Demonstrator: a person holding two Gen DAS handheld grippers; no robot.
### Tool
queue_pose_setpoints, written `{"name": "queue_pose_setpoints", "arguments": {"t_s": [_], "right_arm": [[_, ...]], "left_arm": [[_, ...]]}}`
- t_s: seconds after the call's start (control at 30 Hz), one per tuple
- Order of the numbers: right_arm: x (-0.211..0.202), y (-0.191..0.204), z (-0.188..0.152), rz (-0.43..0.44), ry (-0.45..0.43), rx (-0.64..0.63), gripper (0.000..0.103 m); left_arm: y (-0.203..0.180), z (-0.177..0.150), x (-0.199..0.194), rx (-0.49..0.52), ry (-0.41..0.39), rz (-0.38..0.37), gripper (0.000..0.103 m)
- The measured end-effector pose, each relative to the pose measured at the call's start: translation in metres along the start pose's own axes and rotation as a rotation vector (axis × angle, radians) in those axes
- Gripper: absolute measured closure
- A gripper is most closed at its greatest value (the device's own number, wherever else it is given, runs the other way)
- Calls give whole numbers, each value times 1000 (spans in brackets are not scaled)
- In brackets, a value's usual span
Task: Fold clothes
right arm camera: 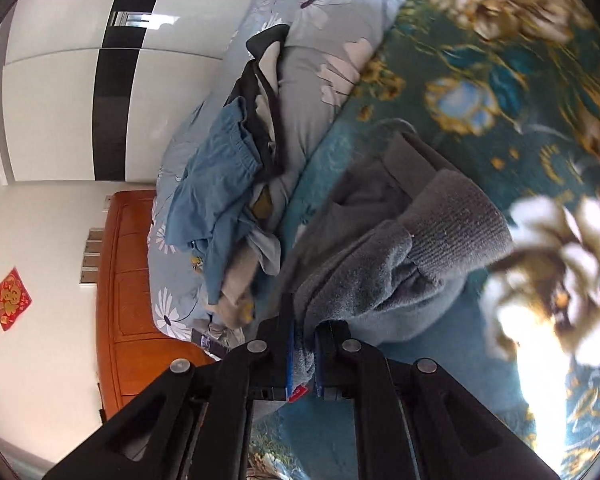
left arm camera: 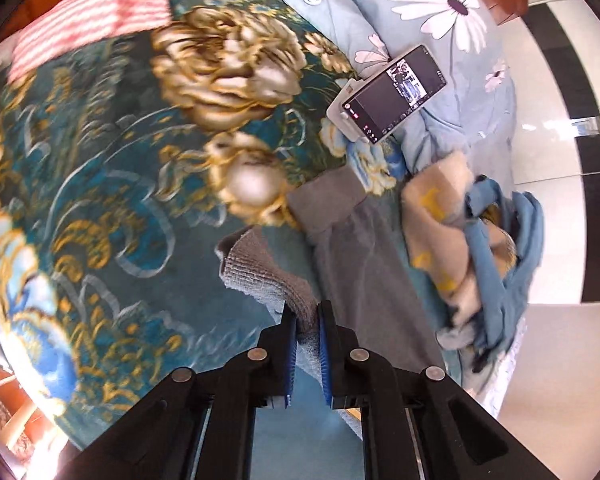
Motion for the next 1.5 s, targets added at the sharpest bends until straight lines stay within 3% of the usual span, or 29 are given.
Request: {"name": "queue_pose_setpoints", "arguments": {"t_s": [0.23, 0.4, 0.63, 0.77, 0.9, 1.1, 1.17, 1.2, 1.23, 1.3, 1.4, 1.5], "right_arm": [[59, -9, 44, -107, 21, 47, 95], [91, -24, 67, -211, 12, 47, 95], [116, -49, 85, -293, -21, 72, 95], [124, -55, 87, -323, -24, 68, 95], [131, -61, 89, -352, -27, 64, 94], [137, -63, 89, -389, -25, 26, 93], [135, -57, 89, -380, -19, 0, 87], [133, -53, 89, -369, -18, -12, 75], [131, -47, 89, -346, -20, -23, 56], [122, -31, 88, -302, -28, -70, 42], [98, -8, 81, -251, -39, -165, 41], [67, -6, 65, -232, -61, -212, 37]], "left_arm": [[-39, 42, 68, -33, 56, 82, 92], [-68, 61, 107, 47, 60, 115, 92], [-87, 70, 152, 167, 64, 135, 89], [-84, 71, 161, 155, 60, 66, 83], [-89, 68, 150, 139, 79, -81, 52], [-75, 69, 102, 167, -7, -129, 45], [-58, 68, 88, 146, -44, -97, 44], [-48, 67, 84, 135, -56, -79, 44], [-41, 65, 83, 124, -57, -64, 44], [-24, 60, 86, 89, -53, -34, 44], [-5, 51, 94, 42, -35, -16, 44], [-1, 42, 102, 12, -20, -50, 44]]}}
Point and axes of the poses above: each gripper's, at about its wrist camera, not at the fingertips, and x roughly the way its jaws point, y to its left, z to its top, the point moved 10 cm from there along x, roughly the way its jaws point, and after that the axes turned 2 degrees about -y, right-handed, at the moved point
